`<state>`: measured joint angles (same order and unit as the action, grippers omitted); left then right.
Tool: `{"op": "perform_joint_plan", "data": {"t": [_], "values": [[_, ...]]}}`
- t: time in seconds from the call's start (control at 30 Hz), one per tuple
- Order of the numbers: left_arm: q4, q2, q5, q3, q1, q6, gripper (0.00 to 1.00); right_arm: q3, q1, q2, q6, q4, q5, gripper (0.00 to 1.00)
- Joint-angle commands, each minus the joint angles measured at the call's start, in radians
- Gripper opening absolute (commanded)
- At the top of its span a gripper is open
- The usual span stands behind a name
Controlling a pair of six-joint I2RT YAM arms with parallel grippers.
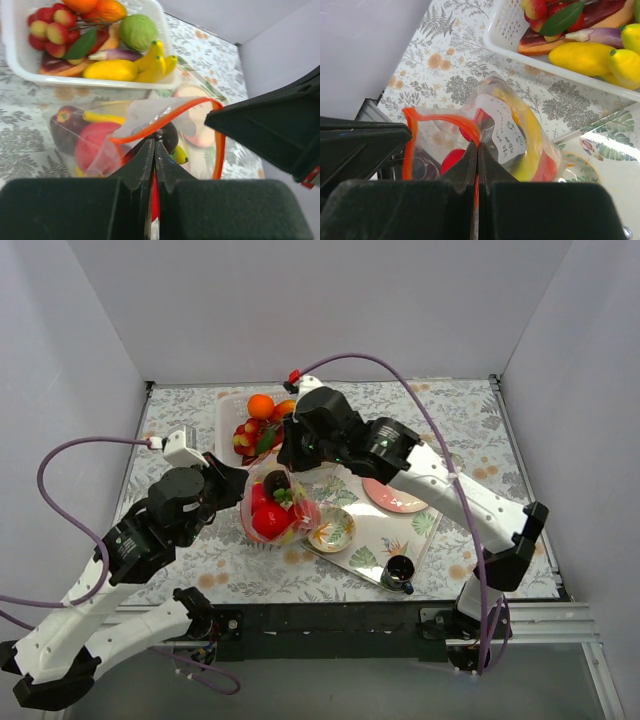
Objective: Place the food in the zip-top bag and seal the zipper
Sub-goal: Adjust the zipper food storage bag at the center of the board.
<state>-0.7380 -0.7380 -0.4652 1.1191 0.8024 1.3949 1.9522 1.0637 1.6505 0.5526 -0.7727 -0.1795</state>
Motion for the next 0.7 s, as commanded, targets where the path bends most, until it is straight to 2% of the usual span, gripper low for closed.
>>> {"op": "perform_joint_plan", "data": {"t": [0.0,0.2,0.33,0.37,0.4,0.5,0.57,0.67], "values": [[-0.078,-0.067,-0.162,-0.034,0.003,0.111,0.00,0.042,0.027,0.093,0.017,0.079,-0.018,0.01],[-0.087,-0.159,-0.299,-0.074,0.003,0.196,0.00,0.028,0.027,0.184,-0.013,0.090,-0.017,0.01],[-0.168,-0.179,-0.311,0.017,0.001,0.208,0.00,0.095,0.027,0.207,-0.040,0.067,-0.029,0.01],[-0.178,-0.173,-0.319,0.033,0.001,0.210,0.08,0.123,0.027,0.225,-0.043,0.055,-0.028,0.01],[-0.187,-0.157,-0.319,0.048,0.001,0.214,0.26,0.173,0.027,0.233,-0.045,0.046,-0.029,0.01],[-0.241,-0.129,-0.308,0.097,0.001,0.236,0.42,0.232,0.027,0.259,-0.045,0.017,-0.034,0.01],[-0.310,-0.117,-0.300,0.104,0.001,0.260,0.43,0.270,0.025,0.265,-0.045,0.000,-0.047,0.01],[-0.362,-0.064,-0.299,0.068,0.001,0.309,0.40,0.292,0.025,0.255,-0.040,-0.005,-0.060,0.01]]}}
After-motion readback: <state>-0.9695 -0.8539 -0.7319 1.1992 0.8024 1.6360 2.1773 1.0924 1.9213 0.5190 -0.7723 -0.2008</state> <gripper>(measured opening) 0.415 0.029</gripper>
